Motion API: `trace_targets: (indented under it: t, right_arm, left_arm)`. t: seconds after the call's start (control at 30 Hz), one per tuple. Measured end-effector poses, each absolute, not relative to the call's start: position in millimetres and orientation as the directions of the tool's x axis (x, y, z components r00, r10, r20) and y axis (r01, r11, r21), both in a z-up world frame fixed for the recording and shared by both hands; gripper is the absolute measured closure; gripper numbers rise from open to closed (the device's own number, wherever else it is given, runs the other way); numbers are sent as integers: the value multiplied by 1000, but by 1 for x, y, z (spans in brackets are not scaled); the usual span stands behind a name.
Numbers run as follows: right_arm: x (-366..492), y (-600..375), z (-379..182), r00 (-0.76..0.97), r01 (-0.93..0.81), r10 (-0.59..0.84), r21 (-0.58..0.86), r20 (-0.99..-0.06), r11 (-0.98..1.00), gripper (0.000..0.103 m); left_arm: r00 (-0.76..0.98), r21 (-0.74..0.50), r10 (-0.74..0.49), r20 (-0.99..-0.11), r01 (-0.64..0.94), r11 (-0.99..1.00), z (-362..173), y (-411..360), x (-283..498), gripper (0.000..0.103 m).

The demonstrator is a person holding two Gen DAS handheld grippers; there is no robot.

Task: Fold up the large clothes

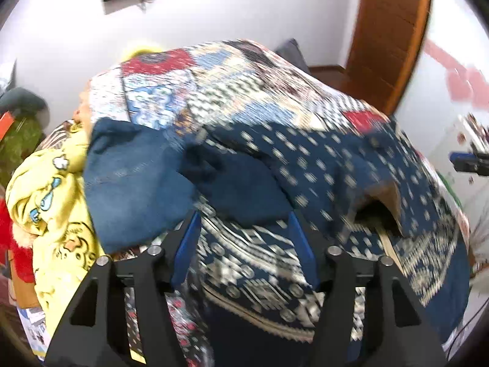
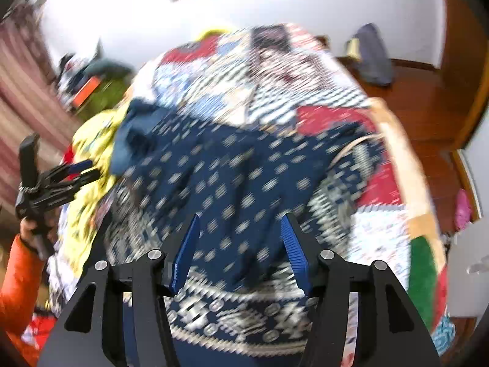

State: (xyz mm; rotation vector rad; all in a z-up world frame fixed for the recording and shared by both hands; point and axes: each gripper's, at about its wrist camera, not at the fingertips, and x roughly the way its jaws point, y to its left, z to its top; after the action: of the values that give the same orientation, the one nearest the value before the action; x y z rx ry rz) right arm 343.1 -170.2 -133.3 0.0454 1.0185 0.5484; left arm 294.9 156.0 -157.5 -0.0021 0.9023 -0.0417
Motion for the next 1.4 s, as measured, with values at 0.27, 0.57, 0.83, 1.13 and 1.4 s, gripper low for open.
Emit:
trace_targets:
  t: [0.27,0.57,0.83,1.13,1.4]
  right_arm:
    - [394,-202,-174,407,-241,354,275,-842,931,48]
    - [431,-217,-228,329,-115,326,306,-886,945,48]
    - [449,-206,-228,386,-147,331,297,-861,944,46]
    - [461,-164,-209,434,-304,298,174,-850,937,92]
    - [481,-121,-143,529,-409,365,146,-767,901,93]
  left_arm:
    - [558,-191,-87,-825,-131,973,-195,220,363,40]
    - [469,-352,-248,-848,-146,925,-264,230,412,40]
    - [497,-300,-204,-844,-120,946,-271,216,437,50]
    - [615,-36,-10,-789,-29,999,-226,169,413,89]
    - [705,-135,-32,-708,-90,987,-162,204,404,90]
